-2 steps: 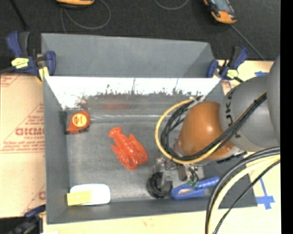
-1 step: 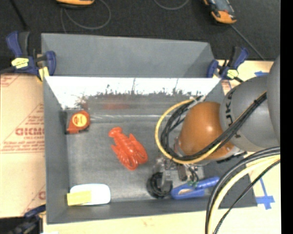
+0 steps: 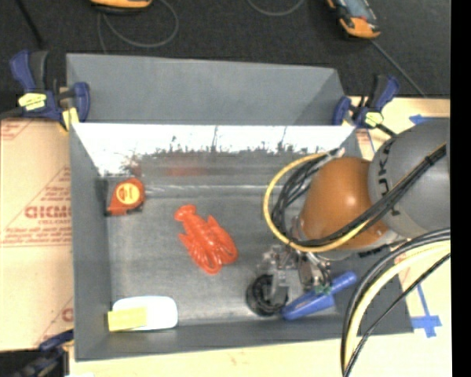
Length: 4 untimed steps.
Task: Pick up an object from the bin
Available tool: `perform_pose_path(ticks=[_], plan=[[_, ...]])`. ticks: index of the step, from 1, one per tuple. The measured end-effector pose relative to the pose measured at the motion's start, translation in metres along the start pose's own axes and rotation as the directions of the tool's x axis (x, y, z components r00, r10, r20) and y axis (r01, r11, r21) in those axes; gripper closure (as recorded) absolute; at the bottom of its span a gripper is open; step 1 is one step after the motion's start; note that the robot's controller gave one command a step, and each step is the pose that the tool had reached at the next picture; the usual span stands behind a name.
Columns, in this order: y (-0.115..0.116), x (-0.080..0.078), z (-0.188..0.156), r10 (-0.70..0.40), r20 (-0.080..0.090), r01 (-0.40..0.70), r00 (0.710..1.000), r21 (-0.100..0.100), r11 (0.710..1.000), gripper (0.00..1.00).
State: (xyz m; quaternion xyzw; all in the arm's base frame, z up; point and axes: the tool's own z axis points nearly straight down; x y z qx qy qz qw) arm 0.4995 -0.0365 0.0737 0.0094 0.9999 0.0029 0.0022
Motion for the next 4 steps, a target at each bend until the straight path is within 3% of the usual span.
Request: perform_pose_path(ticks=[2, 3, 4], plan=[[-0.009, 0.003, -0.009, 0.003, -0.006, -0.003, 1.0, 0.004, 1.0, 1.0], [-0.004, -0.007, -0.038, -0.028, 0.003, 0.028, 1.0, 0.007, 1.0, 1.0], [0.007, -0.025, -0.217, -0.026, 0.005, 0.026, 1.0, 0.007, 1.0, 1.0]])
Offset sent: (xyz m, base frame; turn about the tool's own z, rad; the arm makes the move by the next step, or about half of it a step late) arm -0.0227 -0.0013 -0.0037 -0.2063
